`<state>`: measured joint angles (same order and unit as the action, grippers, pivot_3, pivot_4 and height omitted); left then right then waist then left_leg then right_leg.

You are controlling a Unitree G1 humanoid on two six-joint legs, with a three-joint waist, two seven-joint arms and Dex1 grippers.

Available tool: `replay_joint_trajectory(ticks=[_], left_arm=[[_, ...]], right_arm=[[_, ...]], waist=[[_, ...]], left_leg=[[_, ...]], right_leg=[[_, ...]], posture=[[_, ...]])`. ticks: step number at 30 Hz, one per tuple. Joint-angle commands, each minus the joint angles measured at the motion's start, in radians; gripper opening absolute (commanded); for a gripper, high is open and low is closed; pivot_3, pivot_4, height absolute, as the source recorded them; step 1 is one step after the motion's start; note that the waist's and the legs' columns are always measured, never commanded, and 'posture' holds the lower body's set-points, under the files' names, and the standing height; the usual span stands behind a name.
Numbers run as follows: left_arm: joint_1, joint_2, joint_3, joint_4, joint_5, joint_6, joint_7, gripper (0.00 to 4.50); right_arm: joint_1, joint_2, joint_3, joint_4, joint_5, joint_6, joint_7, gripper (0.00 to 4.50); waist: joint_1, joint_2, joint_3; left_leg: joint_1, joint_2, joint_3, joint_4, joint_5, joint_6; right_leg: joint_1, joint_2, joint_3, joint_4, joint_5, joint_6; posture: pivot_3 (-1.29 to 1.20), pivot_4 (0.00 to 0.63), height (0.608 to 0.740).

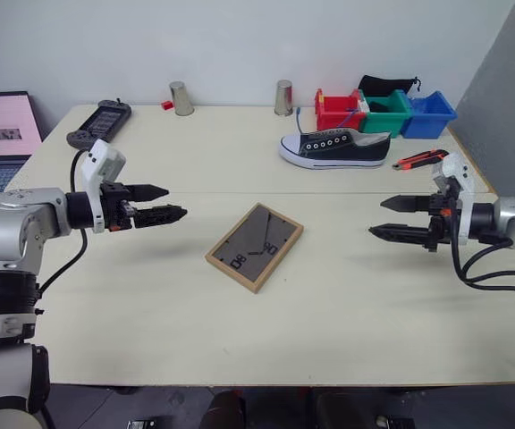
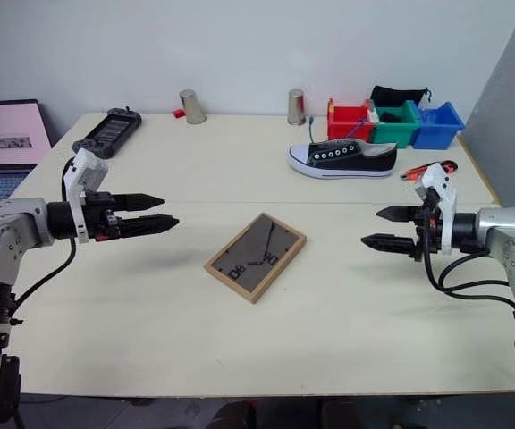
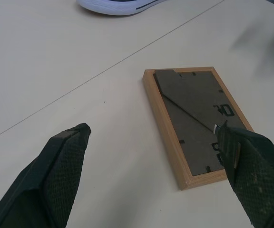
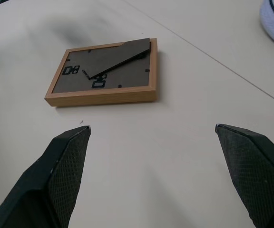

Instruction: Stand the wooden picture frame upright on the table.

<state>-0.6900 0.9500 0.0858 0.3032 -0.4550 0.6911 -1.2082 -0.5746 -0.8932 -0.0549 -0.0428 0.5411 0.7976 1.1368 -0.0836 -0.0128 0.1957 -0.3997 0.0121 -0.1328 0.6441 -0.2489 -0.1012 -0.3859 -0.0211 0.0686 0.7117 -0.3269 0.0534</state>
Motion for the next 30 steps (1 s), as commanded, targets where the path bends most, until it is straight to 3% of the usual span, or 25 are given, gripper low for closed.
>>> replay_joint_trajectory(ticks=[1,20,23,30], left_arm=[[-0.013,0.022,0.026,-0.005,0.009,-0.011,0.005,4.50],[-0.016,0.008,-0.007,0.028,0.041,-0.018,-0.015,4.50],[-0.026,-0.005,-0.009,0.041,0.035,-0.016,-0.028,4.50],[-0.032,-0.050,0.004,0.039,0.024,-0.014,-0.018,3.09]], right_arm=[[-0.002,0.005,-0.025,-0.035,0.017,-0.006,-0.014,4.45],[0.026,0.006,-0.038,-0.077,0.037,0.029,-0.036,4.45],[0.016,0.013,-0.029,-0.077,0.044,0.040,-0.040,3.97],[0.031,0.024,-0.015,-0.097,0.046,0.041,-0.053,2.21]], waist=[[0.000,0.000,0.000],[-0.001,0.000,0.000],[-0.001,0.000,0.000],[-0.001,0.000,0.000]], left_leg=[[0.000,0.000,0.000,0.000,0.000,0.000],[0.000,0.000,0.000,0.000,0.000,0.000],[0.000,0.000,0.000,0.000,0.000,0.000],[0.000,0.000,0.000,0.000,0.000,0.000]], right_leg=[[0.000,0.000,0.000,0.000,0.000,0.000],[-0.001,0.000,0.000,0.001,0.000,0.000],[-0.001,0.000,0.000,0.001,0.000,0.000],[-0.001,0.000,0.000,0.001,0.000,0.000]], posture=[[0.00,0.150,0.740],[0.00,0.150,0.740],[0.00,0.150,0.740],[0.00,0.150,0.740]])
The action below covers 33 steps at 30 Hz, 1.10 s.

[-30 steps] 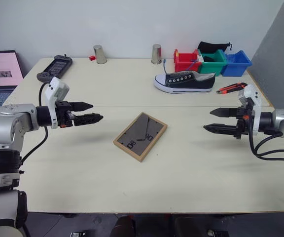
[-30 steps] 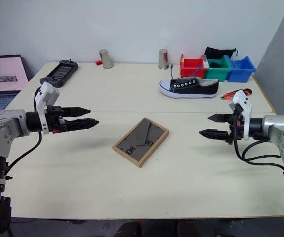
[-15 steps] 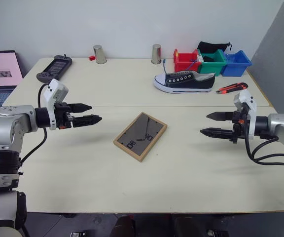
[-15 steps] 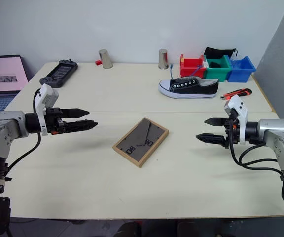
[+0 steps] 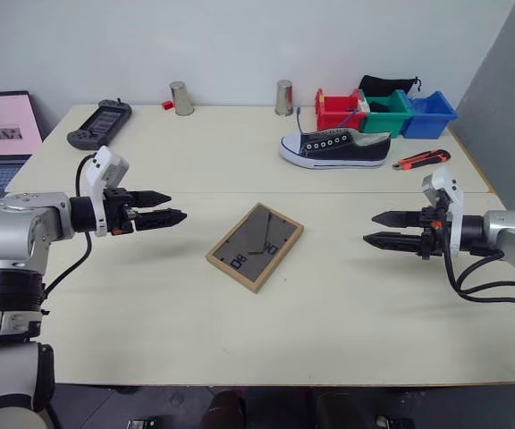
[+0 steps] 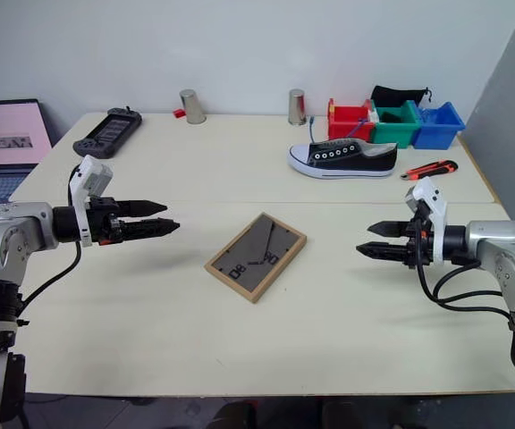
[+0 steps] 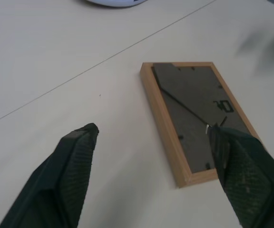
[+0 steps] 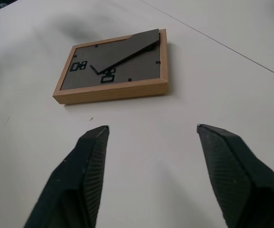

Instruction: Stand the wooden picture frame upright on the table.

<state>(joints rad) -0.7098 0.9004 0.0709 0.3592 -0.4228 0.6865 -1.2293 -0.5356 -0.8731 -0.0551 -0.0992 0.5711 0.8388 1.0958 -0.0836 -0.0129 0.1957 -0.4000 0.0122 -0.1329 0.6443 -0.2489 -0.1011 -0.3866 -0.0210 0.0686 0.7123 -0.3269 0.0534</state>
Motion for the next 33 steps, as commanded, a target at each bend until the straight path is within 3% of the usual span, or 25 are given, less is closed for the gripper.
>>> replay_joint_trajectory(ticks=[1,5,9,14,23,33], left_arm=[[-0.007,-0.006,0.017,-0.022,-0.006,-0.013,0.005,2.90],[0.001,-0.038,-0.002,-0.007,0.017,-0.052,0.013,1.97],[-0.020,-0.109,-0.061,0.072,0.086,-0.170,0.031,1.13],[-0.057,-0.197,-0.123,0.211,0.184,-0.340,0.050,0.12],[-0.107,-0.296,-0.174,0.400,0.292,-0.482,0.090,0.06],[-0.049,-0.318,-0.183,0.300,0.286,-0.437,0.021,0.06]], right_arm=[[-0.009,0.010,-0.015,-0.046,0.020,0.006,-0.020,2.00],[0.002,0.047,-0.004,-0.063,0.010,0.010,-0.064,0.95],[0.035,0.152,0.056,-0.094,-0.040,0.004,-0.185,0.02],[0.088,0.268,0.151,-0.090,-0.145,-0.045,-0.312,0.00],[0.064,0.410,0.264,0.011,-0.315,-0.100,-0.477,0.00],[0.025,0.505,0.299,0.136,-0.387,-0.180,-0.499,0.00]], waist=[[-0.002,0.000,0.000],[-0.001,0.000,0.000],[-0.001,-0.001,0.000],[0.000,-0.001,-0.001],[-0.003,-0.001,-0.001],[-0.007,-0.002,-0.002]], left_leg=[[0.000,0.000,0.000,0.000,0.000,0.000],[0.000,0.000,0.000,0.000,0.000,0.000],[0.001,0.000,0.000,0.000,0.000,0.000],[-0.001,0.000,0.000,0.001,0.000,0.000],[-0.001,0.000,-0.001,0.001,0.000,0.000],[0.002,0.000,-0.001,0.001,0.000,0.000]], right_leg=[[0.000,0.000,0.000,0.000,0.000,0.000],[0.000,0.000,0.000,0.000,0.000,0.000],[0.001,0.000,0.000,0.000,0.000,0.000],[-0.001,0.000,0.000,0.001,0.000,0.000],[-0.001,0.000,0.000,0.002,0.000,0.000],[0.000,0.000,0.000,0.003,0.000,0.000]], posture=[[0.00,0.150,0.740],[0.00,0.150,0.740],[0.00,0.150,0.740],[0.00,0.150,0.740],[0.00,0.150,0.740],[0.00,0.150,0.740]])
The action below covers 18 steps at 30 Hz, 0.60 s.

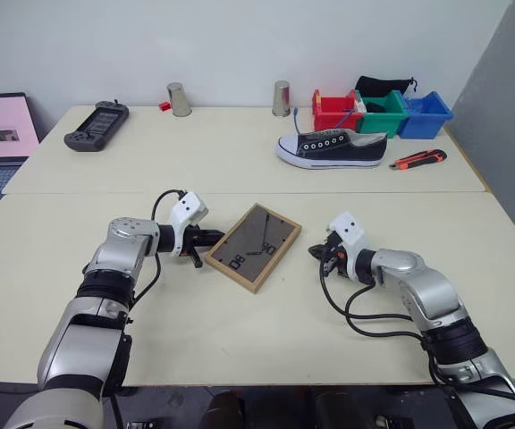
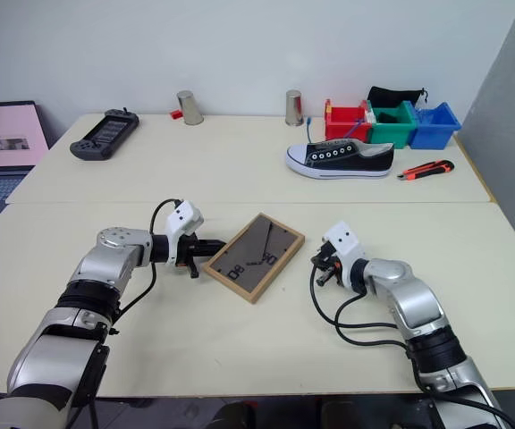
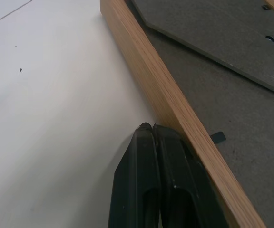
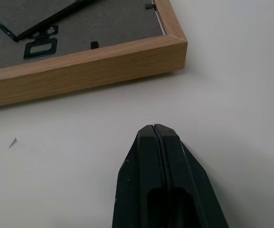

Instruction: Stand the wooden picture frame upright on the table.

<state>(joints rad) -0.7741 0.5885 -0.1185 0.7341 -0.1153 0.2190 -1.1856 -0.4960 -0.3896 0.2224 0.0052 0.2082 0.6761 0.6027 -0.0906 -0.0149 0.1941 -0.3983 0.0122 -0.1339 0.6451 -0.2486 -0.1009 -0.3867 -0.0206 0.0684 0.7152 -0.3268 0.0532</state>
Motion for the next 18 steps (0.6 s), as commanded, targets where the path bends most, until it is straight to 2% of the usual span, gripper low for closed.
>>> replay_joint_trajectory(ticks=[1,10,18], left_arm=[[0.024,-0.006,0.008,-0.097,-0.025,0.042,-0.025,0.06],[0.135,0.002,0.018,-0.342,-0.072,0.164,-0.034,0.06],[0.268,0.019,0.021,-0.593,-0.123,0.286,-0.020,0.06]], right_arm=[[-0.020,0.028,0.019,0.035,-0.021,-0.018,0.000,0.00],[-0.058,0.059,0.011,0.051,-0.020,-0.025,0.037,0.00],[-0.032,0.008,0.016,-0.033,-0.013,0.006,0.089,0.00]], waist=[[0.000,0.000,0.000],[-0.001,0.000,0.000],[0.002,0.000,0.000]], left_leg=[[0.000,0.000,0.000,0.000,0.000,0.000],[0.000,0.000,-0.001,0.000,0.000,0.000],[-0.001,0.000,-0.001,0.000,0.000,0.000]], right_leg=[[0.000,0.000,0.000,0.000,0.000,0.000],[0.000,0.000,0.000,0.000,0.000,0.000],[0.000,0.000,0.000,0.000,0.000,0.000]], posture=[[0.00,0.150,0.740],[0.00,0.150,0.740],[0.00,0.150,0.740]])
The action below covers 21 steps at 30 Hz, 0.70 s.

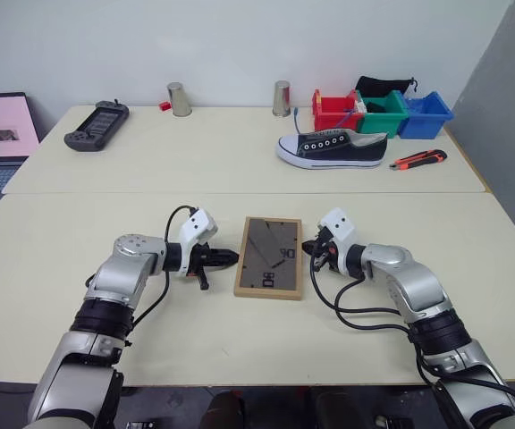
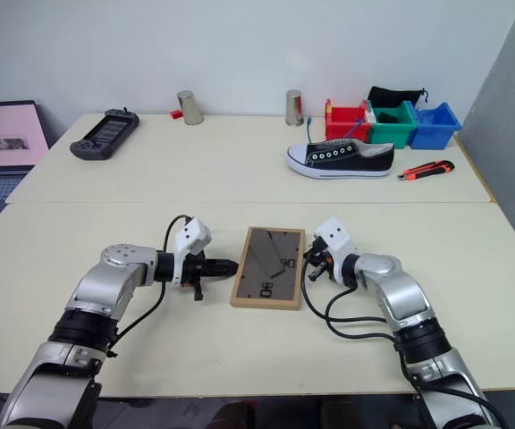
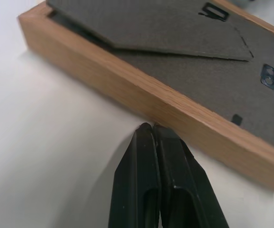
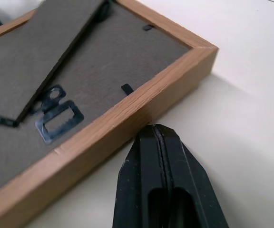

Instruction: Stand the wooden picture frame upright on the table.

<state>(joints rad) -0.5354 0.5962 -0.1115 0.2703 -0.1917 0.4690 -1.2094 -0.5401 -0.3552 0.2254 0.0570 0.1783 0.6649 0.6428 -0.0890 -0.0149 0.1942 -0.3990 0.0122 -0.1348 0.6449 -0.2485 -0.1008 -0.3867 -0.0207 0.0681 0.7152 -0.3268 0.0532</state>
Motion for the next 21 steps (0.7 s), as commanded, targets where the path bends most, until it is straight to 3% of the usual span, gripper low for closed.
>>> replay_joint_trajectory(ticks=[1,9,21], left_arm=[[0.039,0.013,0.018,-0.143,-0.050,0.044,0.009,0.06],[0.070,0.027,0.023,-0.172,-0.064,0.060,0.043,0.06],[-0.009,-0.015,-0.010,-0.062,-0.032,0.005,0.098,0.06]], right_arm=[[0.024,-0.041,0.016,-0.108,0.020,0.027,0.060,0.00],[0.107,-0.126,0.005,-0.249,0.036,0.091,0.105,0.00],[0.116,-0.146,0.015,-0.332,0.076,0.151,0.119,0.00]], waist=[[0.001,0.000,0.000],[0.005,0.000,0.000],[0.006,0.000,0.000]], left_leg=[[0.000,0.000,0.000,0.000,0.000,0.000],[0.000,0.000,0.000,0.000,0.000,0.000],[0.000,0.000,0.000,0.000,0.000,0.000]], right_leg=[[0.000,0.000,0.000,0.000,0.000,0.000],[0.000,0.000,0.000,-0.001,0.000,0.000],[0.000,0.000,0.000,-0.001,0.000,0.000]], posture=[[0.00,0.150,0.740],[0.00,0.150,0.740],[0.00,0.150,0.740]])
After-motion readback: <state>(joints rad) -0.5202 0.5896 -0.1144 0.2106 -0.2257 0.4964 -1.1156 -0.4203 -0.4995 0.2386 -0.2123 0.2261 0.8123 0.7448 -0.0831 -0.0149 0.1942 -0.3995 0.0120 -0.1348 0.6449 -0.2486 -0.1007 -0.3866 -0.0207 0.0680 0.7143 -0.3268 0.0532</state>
